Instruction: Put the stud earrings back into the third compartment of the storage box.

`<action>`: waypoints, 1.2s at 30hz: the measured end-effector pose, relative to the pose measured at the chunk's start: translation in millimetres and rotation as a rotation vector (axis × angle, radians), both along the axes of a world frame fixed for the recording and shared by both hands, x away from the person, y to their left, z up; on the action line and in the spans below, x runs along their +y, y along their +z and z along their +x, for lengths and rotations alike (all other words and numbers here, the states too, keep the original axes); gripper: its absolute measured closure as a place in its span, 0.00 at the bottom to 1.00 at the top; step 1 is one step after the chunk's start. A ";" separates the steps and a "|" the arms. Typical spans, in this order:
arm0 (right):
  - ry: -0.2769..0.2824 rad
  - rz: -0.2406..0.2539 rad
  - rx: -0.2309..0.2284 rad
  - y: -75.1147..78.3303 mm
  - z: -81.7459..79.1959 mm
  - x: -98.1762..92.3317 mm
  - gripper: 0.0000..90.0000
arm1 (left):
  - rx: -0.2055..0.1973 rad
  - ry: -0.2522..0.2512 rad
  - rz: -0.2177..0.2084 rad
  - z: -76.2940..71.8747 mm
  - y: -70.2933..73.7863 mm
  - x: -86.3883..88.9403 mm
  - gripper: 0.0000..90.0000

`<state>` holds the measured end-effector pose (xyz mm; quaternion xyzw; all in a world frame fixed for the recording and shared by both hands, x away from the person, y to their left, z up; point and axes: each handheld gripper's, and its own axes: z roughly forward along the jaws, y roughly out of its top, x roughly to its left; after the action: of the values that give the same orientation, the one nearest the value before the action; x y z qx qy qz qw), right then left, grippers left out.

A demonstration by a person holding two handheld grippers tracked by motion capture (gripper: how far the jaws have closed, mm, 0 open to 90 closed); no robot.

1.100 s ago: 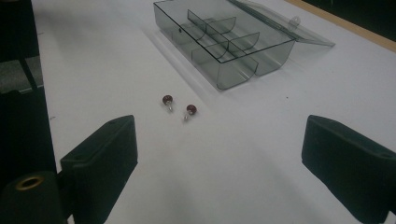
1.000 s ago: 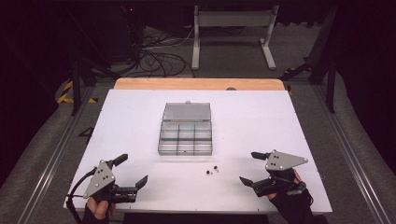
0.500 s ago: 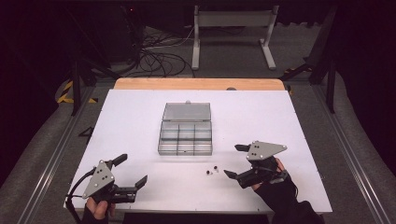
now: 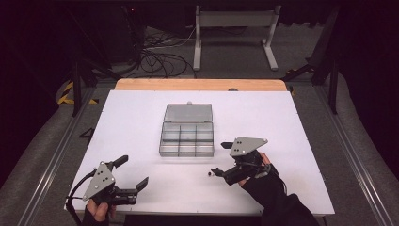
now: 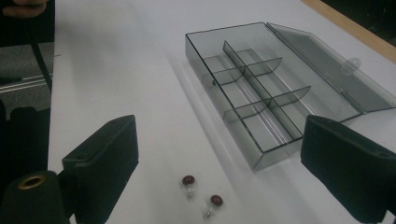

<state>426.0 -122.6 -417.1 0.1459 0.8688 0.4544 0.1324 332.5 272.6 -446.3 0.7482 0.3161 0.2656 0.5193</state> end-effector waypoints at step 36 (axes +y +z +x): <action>-0.026 -0.368 0.162 -7.4 27.1 39.9 0.48 | 0.005 -0.001 -0.005 1.0 0.1 2.7 0.06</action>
<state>453.1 -82.7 -424.5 0.1666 0.9430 0.2730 0.0922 333.5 275.3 -446.2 0.7477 0.3178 0.2628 0.5205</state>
